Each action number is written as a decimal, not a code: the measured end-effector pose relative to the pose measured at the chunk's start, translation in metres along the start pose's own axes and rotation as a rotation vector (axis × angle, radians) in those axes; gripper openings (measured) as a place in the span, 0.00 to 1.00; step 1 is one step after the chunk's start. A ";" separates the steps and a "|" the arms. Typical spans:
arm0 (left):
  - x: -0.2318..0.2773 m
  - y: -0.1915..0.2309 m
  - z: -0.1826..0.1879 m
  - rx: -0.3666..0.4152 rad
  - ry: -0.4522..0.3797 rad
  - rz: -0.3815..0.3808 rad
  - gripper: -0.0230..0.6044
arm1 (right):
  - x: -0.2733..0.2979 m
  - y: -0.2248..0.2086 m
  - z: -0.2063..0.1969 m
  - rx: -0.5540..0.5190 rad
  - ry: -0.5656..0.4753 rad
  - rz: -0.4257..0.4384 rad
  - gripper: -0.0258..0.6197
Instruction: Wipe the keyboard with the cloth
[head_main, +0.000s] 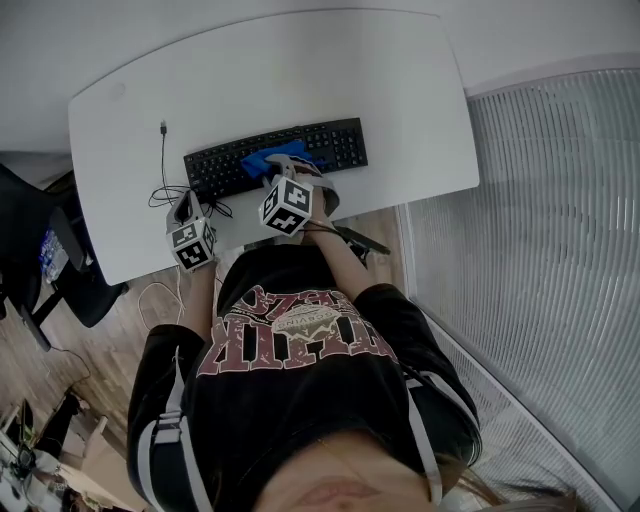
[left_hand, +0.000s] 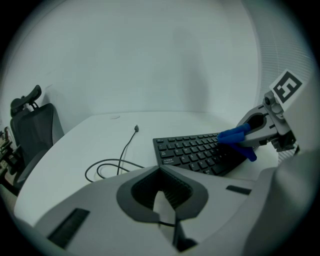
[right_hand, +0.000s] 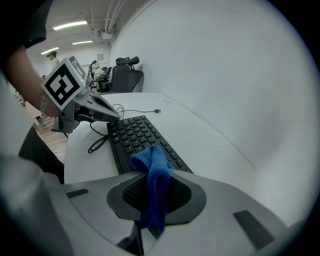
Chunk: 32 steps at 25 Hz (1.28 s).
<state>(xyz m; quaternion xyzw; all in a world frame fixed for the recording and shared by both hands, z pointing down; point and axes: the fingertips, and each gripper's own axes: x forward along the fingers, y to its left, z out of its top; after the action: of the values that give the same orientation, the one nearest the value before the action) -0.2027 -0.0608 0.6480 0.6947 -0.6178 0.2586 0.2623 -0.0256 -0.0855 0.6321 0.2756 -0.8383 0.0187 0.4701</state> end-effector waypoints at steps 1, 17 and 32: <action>0.000 0.000 0.000 0.000 0.001 0.002 0.08 | -0.001 -0.002 -0.003 0.006 0.006 -0.005 0.14; 0.000 0.001 0.000 -0.009 -0.008 0.041 0.08 | -0.017 -0.026 -0.038 0.062 0.049 -0.048 0.14; -0.001 0.000 -0.001 -0.035 -0.019 0.081 0.08 | -0.032 -0.047 -0.075 0.100 0.081 -0.087 0.14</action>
<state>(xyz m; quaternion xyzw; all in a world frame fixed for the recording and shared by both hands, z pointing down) -0.2030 -0.0595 0.6486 0.6671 -0.6523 0.2512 0.2578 0.0677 -0.0893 0.6375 0.3338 -0.8038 0.0514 0.4897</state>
